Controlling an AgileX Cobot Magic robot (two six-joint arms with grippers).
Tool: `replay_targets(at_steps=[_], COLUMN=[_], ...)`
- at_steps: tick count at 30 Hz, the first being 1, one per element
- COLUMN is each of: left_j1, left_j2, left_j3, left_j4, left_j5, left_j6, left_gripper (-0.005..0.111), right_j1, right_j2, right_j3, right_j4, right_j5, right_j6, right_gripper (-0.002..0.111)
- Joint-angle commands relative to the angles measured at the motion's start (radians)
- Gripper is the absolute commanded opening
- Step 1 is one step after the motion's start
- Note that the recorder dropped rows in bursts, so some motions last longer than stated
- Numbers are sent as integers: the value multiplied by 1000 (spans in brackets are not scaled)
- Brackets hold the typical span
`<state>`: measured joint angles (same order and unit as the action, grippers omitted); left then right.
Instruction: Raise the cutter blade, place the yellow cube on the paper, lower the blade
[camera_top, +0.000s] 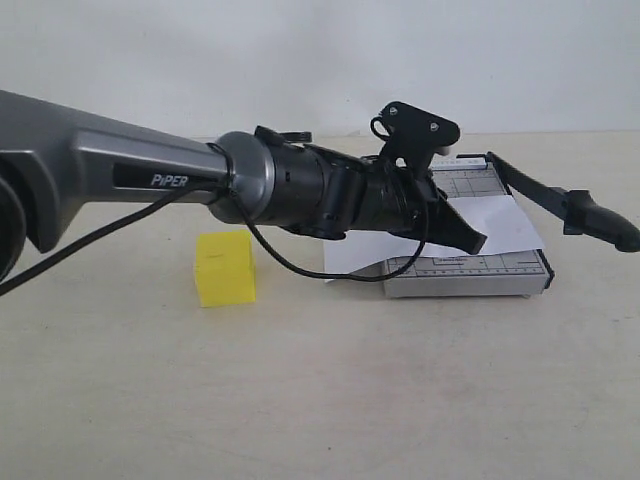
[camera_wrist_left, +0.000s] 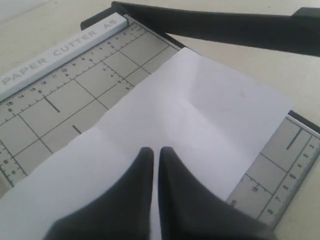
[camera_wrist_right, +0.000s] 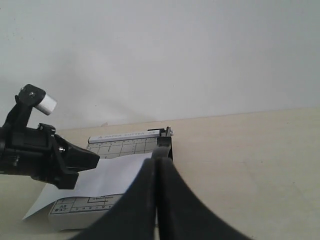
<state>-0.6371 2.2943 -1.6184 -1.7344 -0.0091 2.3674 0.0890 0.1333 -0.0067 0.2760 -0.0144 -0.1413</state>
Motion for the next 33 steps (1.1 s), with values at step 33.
replay_targets(at_steps=[33], left_j1=[-40], left_j2=[17], left_j3=[-4], left_j4=[-10], left_j5=[288], left_j6=[93], left_gripper=[4], right_j1=[1], right_j2=[-6], right_j3=[7], right_j4=[0], right_j5=[-3], right_j6=[2], right_gripper=[0])
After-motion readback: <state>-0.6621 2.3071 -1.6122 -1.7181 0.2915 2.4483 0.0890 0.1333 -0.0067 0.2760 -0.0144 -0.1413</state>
